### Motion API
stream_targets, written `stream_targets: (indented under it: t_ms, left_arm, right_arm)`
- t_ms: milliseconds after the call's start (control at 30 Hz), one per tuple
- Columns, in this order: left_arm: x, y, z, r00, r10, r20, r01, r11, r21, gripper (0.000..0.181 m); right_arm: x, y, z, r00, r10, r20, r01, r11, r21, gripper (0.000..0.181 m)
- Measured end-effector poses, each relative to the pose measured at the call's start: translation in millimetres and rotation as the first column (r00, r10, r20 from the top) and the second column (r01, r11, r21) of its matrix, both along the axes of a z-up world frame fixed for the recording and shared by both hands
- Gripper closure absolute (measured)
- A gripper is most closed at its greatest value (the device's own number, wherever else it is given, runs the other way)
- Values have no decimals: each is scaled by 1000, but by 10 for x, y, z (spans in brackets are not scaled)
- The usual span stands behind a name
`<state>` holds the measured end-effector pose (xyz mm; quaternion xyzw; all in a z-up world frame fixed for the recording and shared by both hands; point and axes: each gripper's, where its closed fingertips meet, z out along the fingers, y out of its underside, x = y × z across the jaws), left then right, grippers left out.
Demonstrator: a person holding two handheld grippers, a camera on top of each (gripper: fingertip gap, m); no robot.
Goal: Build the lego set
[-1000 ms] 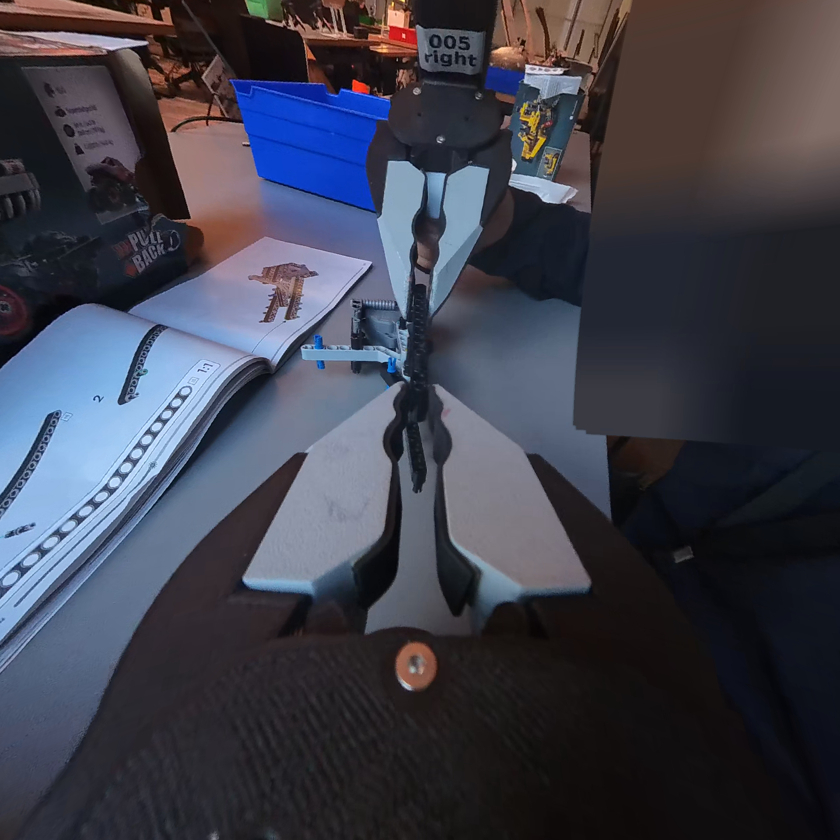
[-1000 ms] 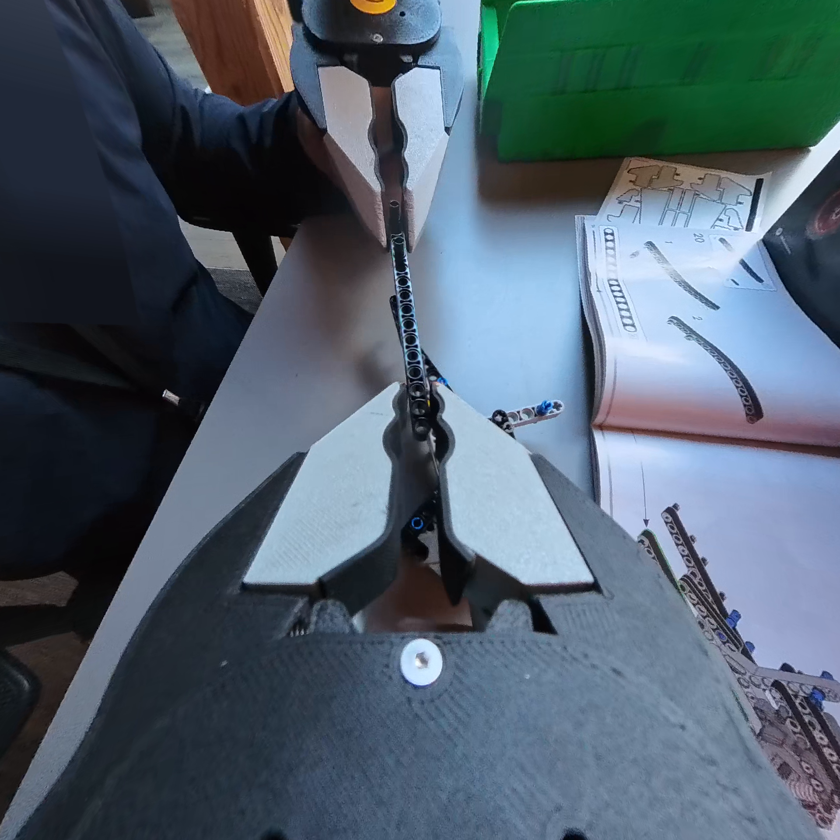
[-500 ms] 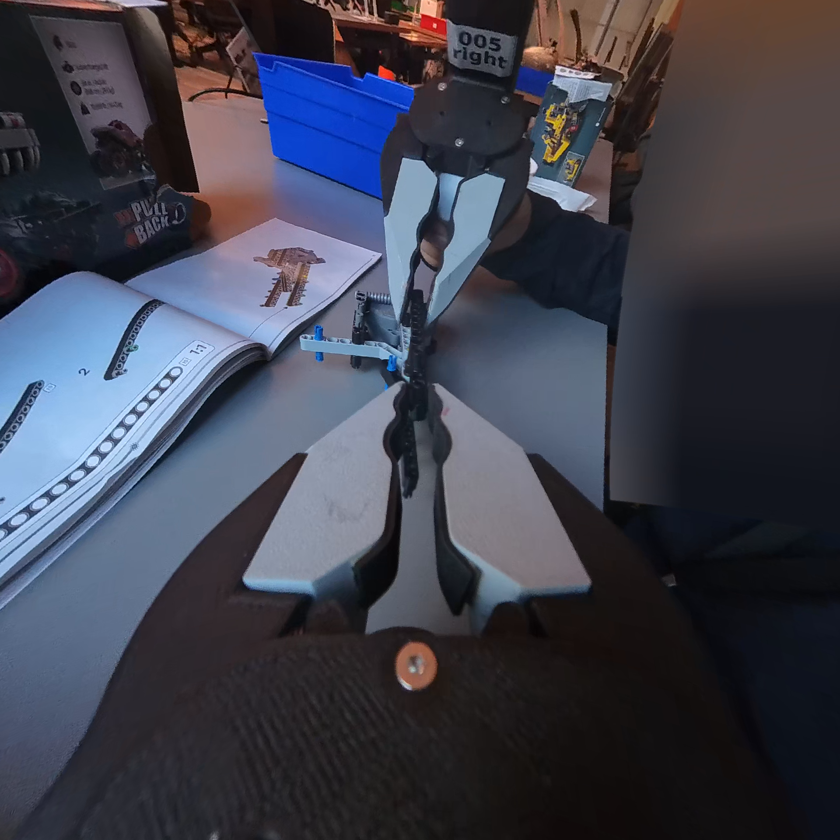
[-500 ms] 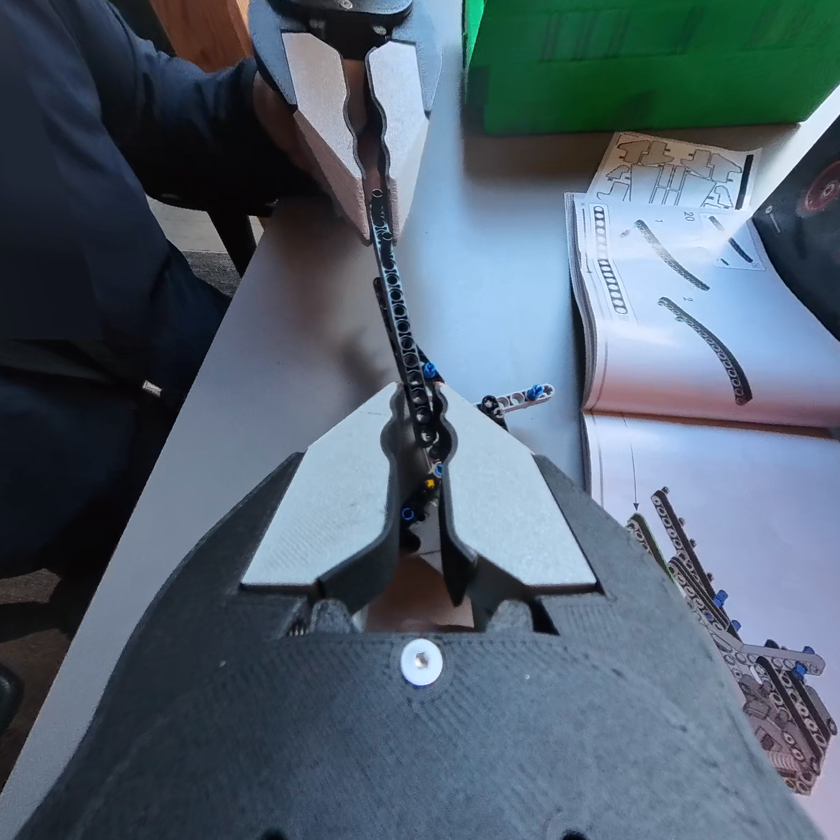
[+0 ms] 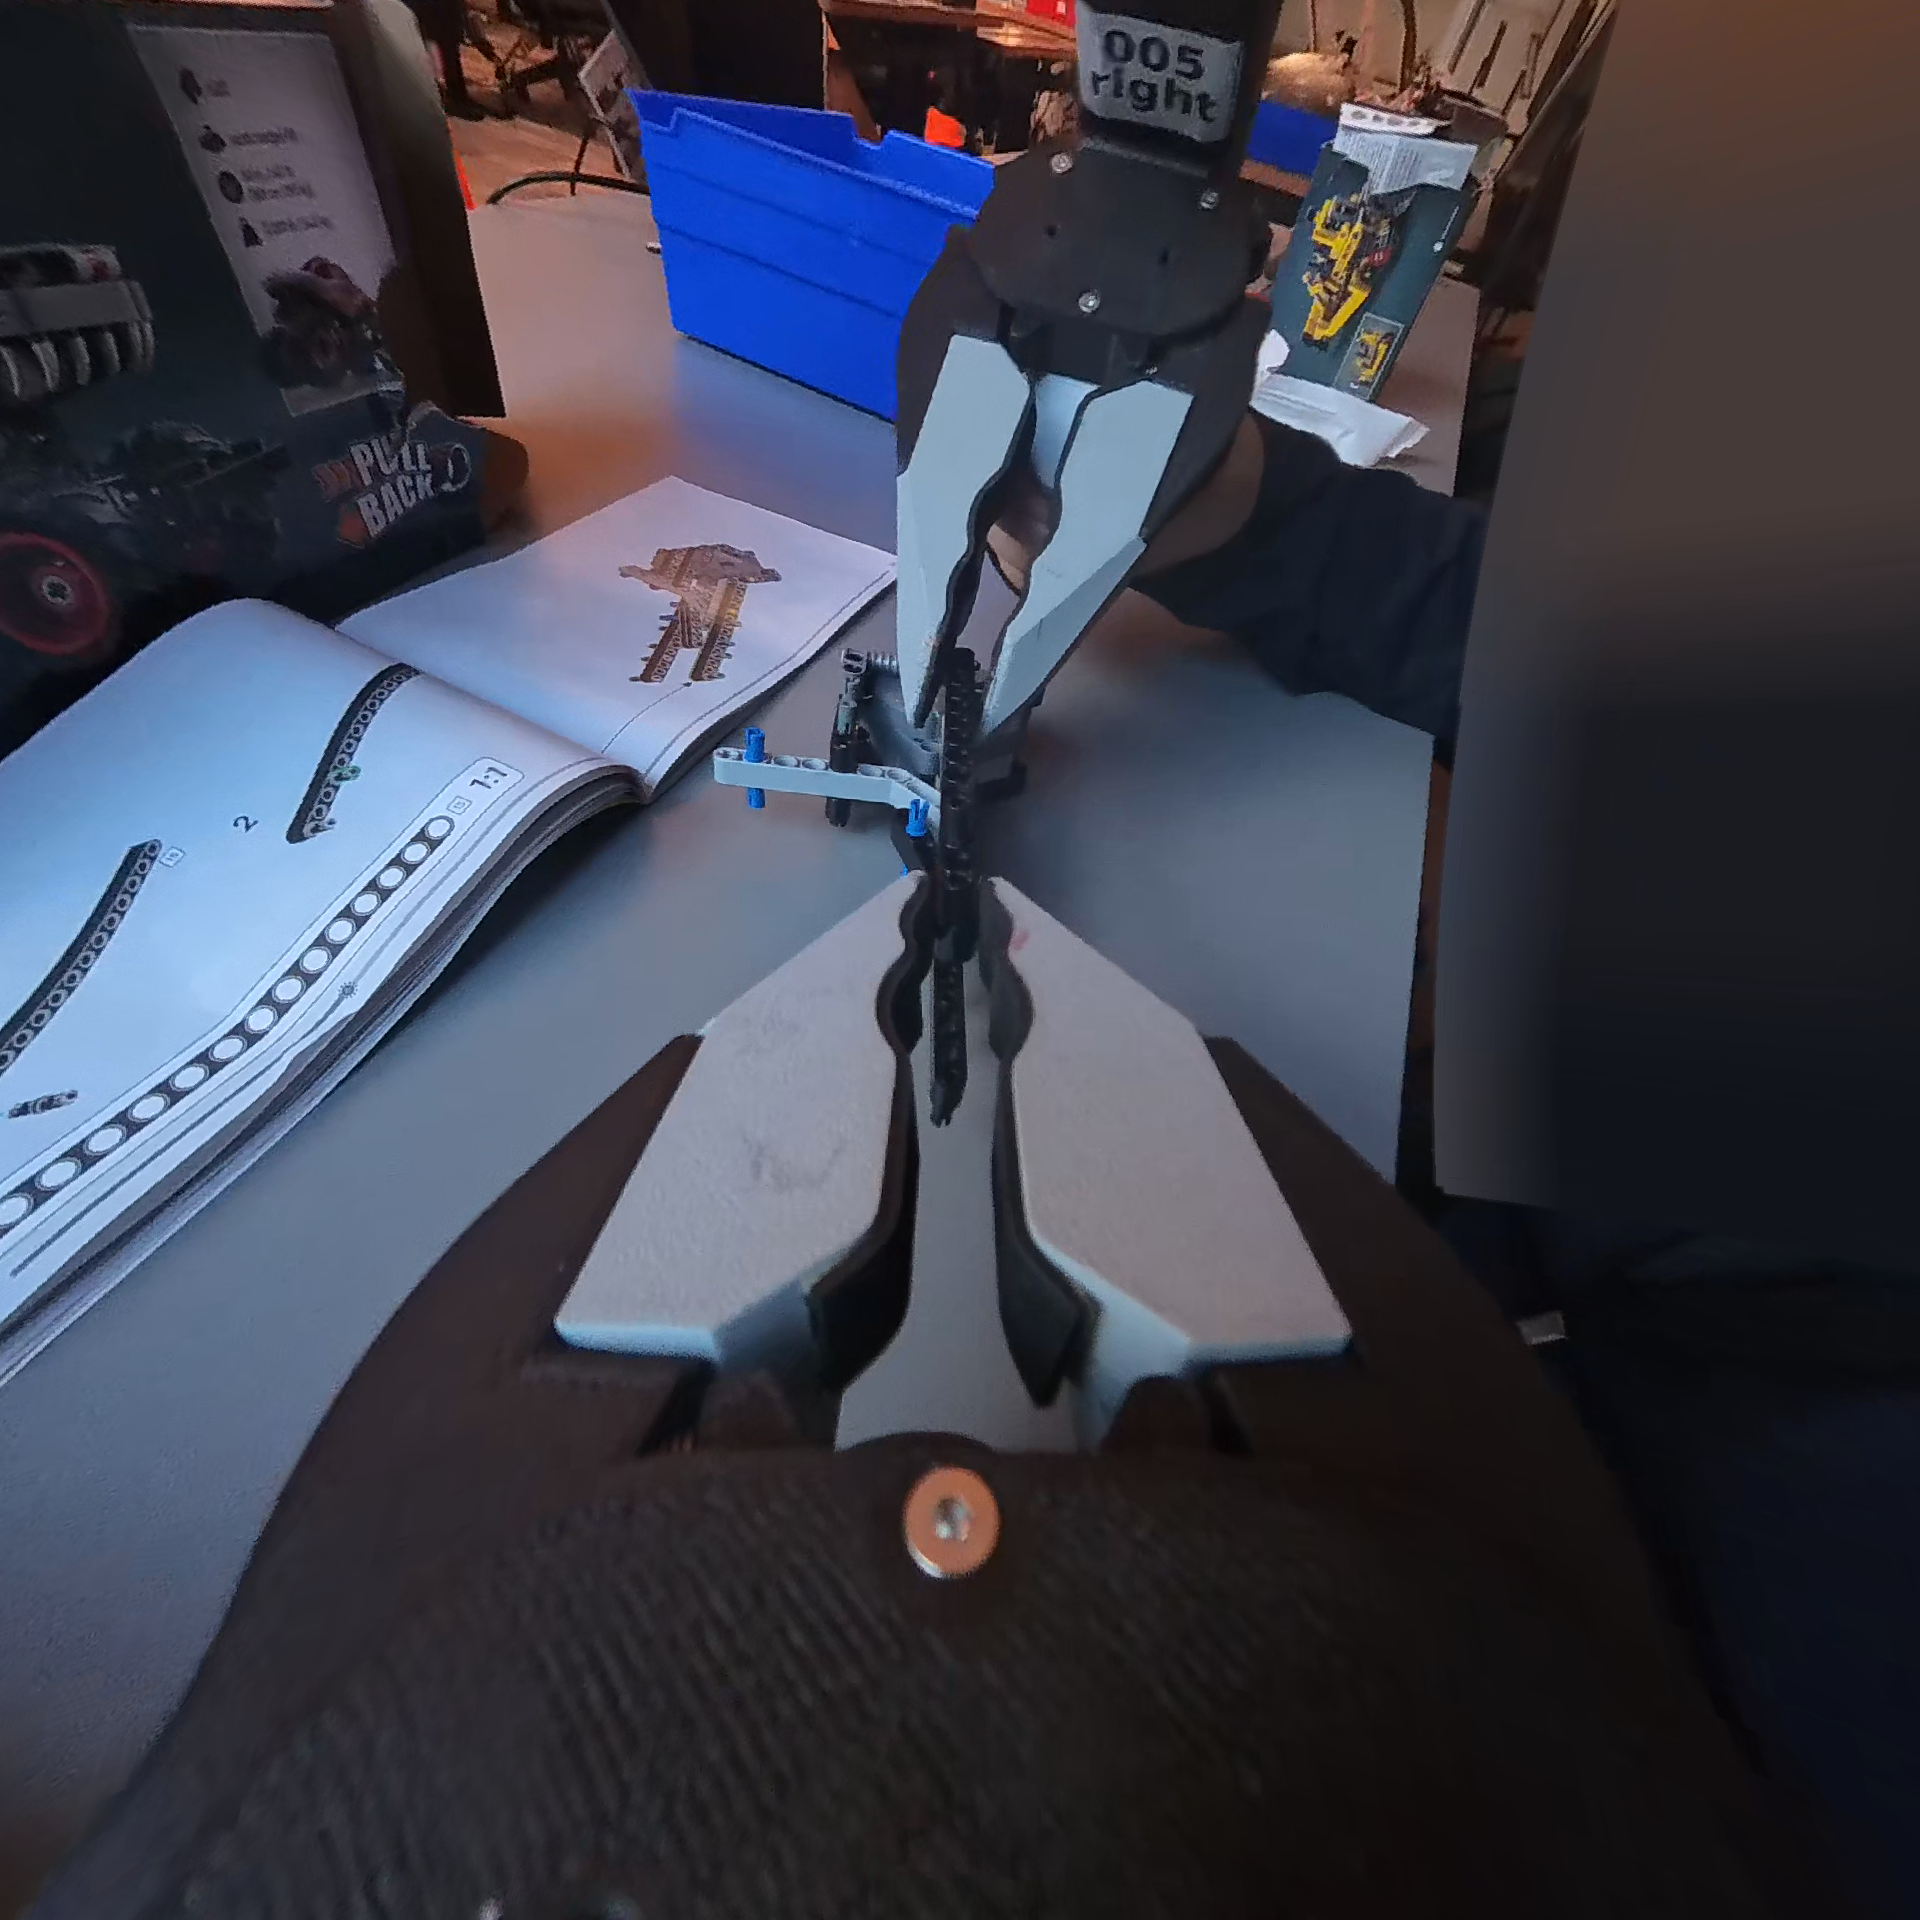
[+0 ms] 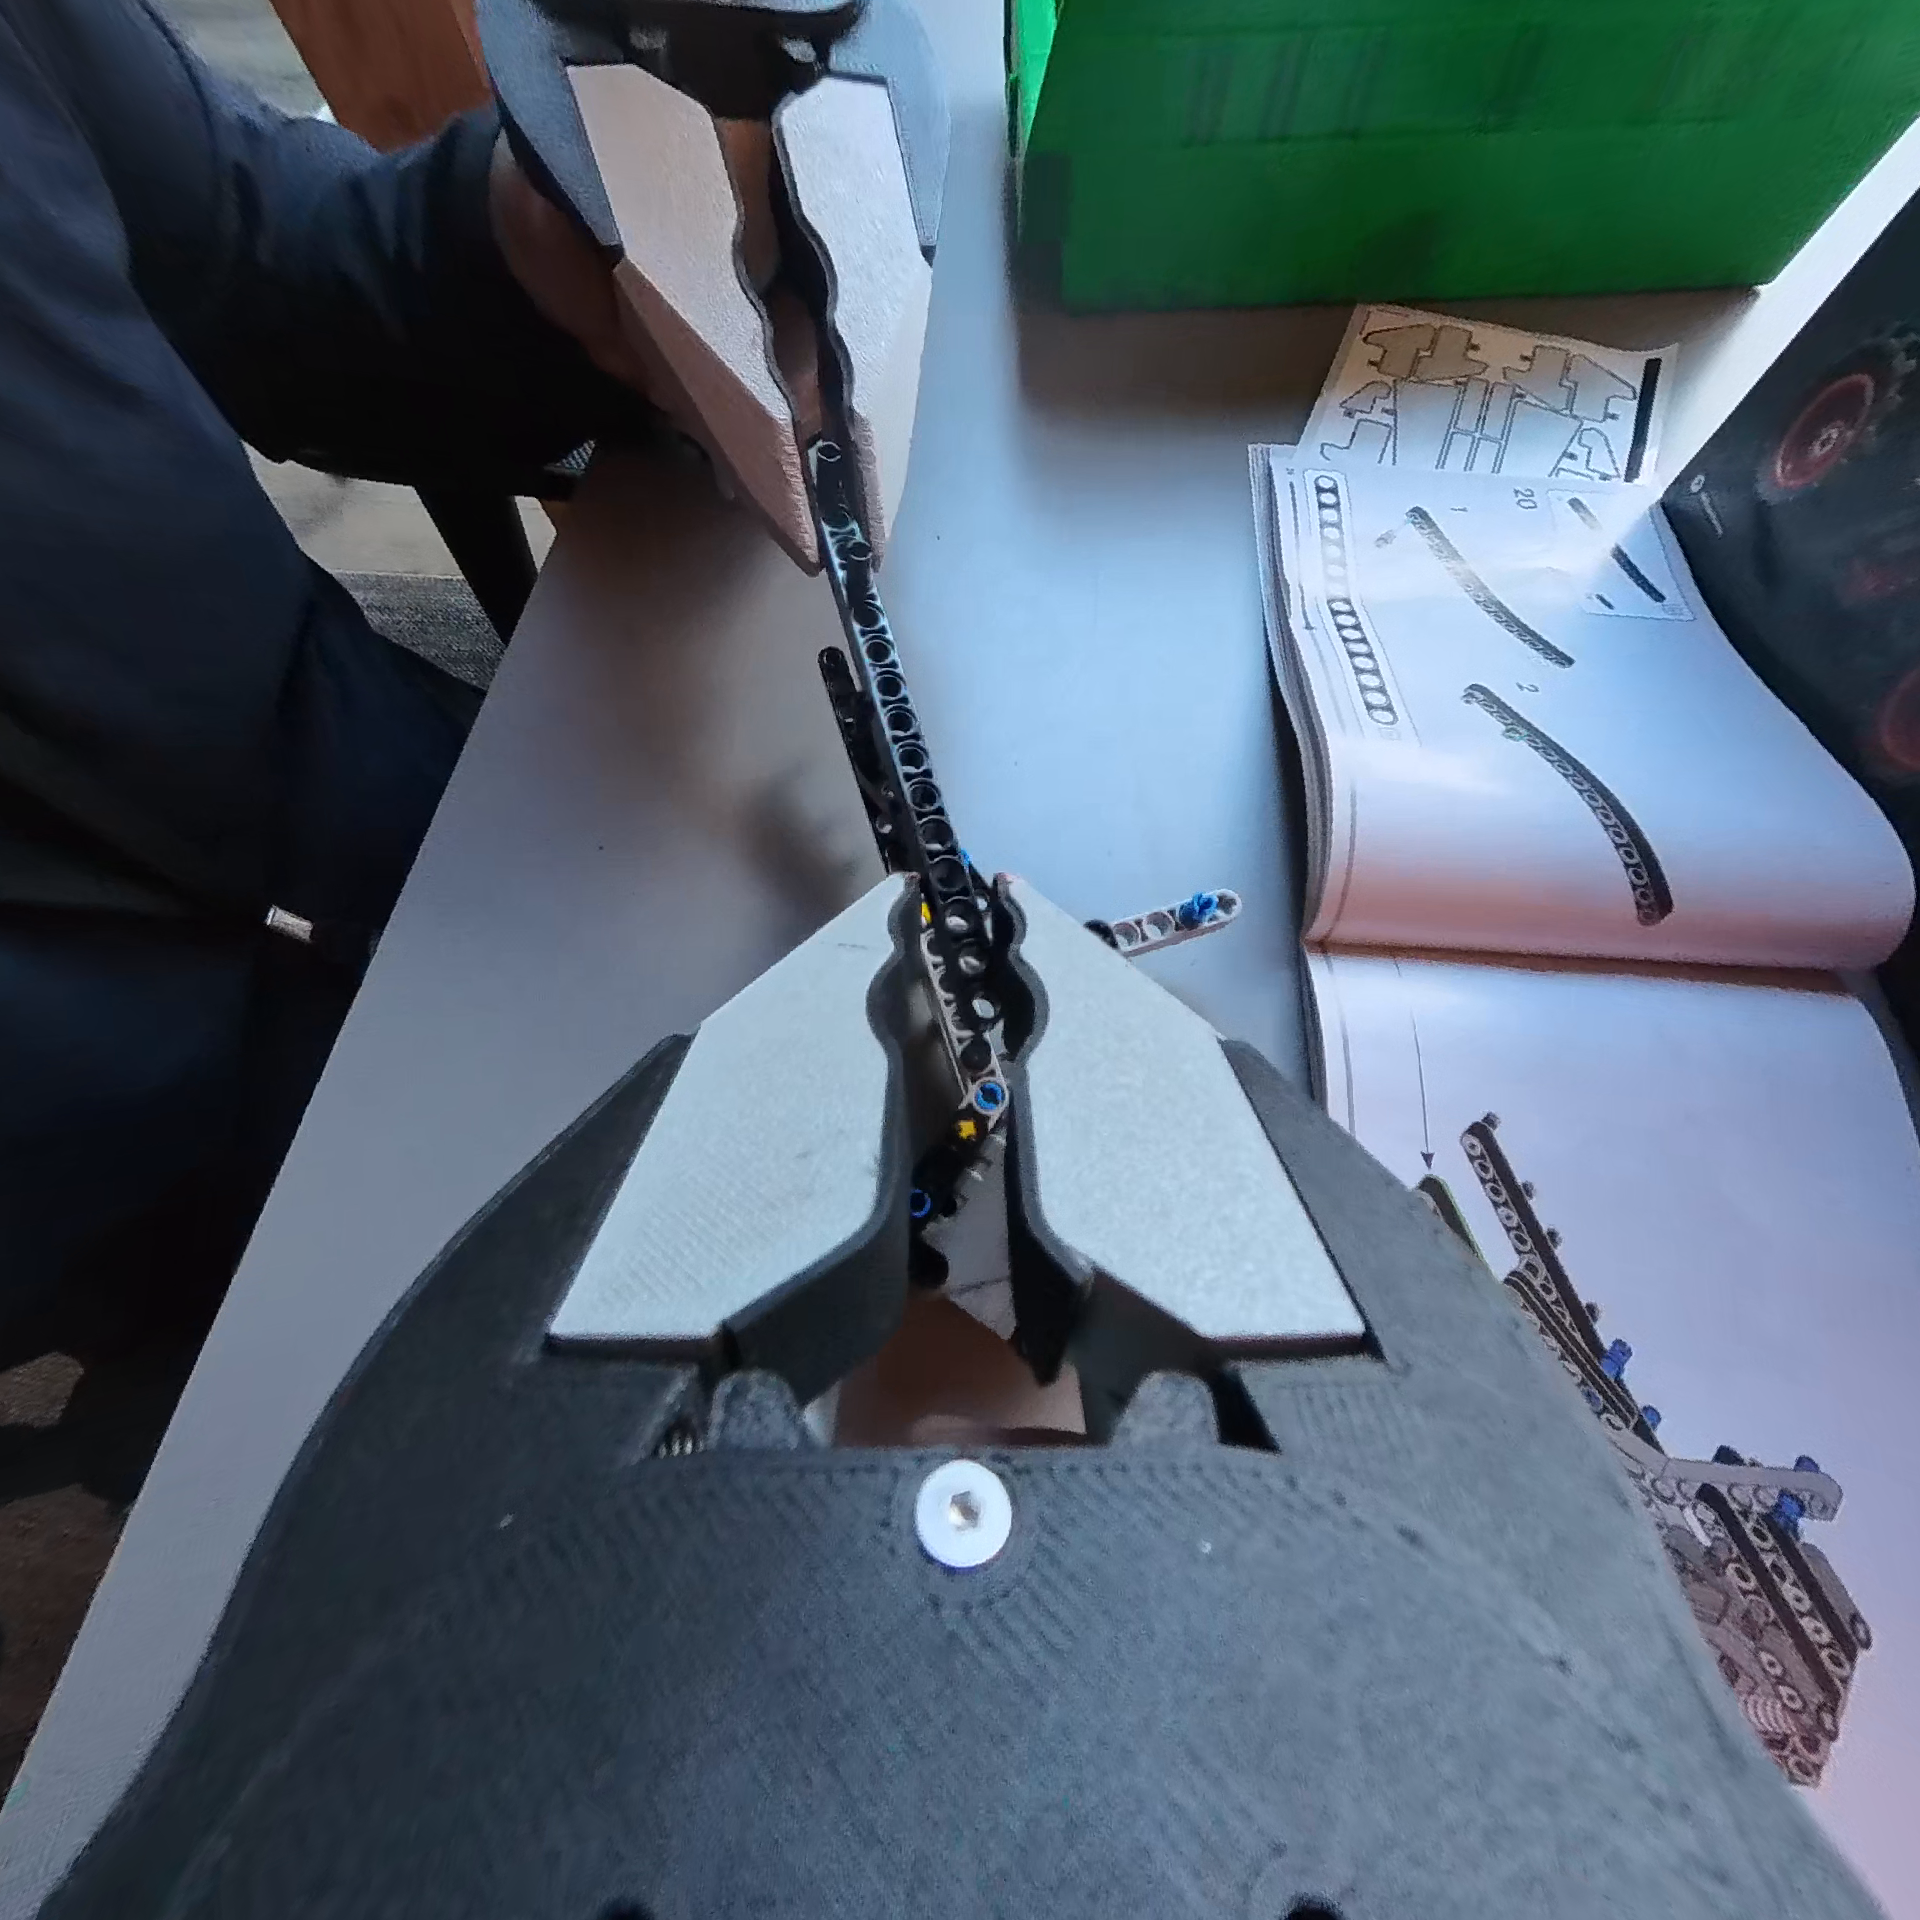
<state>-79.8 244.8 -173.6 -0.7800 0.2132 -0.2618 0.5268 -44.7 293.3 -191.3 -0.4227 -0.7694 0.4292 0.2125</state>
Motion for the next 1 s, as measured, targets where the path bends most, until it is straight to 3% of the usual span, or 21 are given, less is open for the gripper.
stream_targets:
  t_ms: [400, 500, 700, 1000]
  left_arm:
    - [37, -54, 21, 994, -52, 93, 56, 998, -30, 174]
    - [23, -87, 12, 994, -80, 76, 84, 996, -41, 153]
    - [-61, -128, 57, 996, -86, -9, 86, 996, 14, 170]
    - [10, -117, 36, 992, -120, -33, 120, 993, 14, 170]
  right_arm:
    - [49, -114, 13, 998, 64, -8, -64, 998, 14, 173]
    - [56, -122, -6, 997, 72, 3, -72, 997, 9, 176]
    - [77, -132, 6, 996, 85, -1, -85, 996, 20, 176]
    - [83, -144, -39, 996, 91, 19, -92, 995, 36, 176]
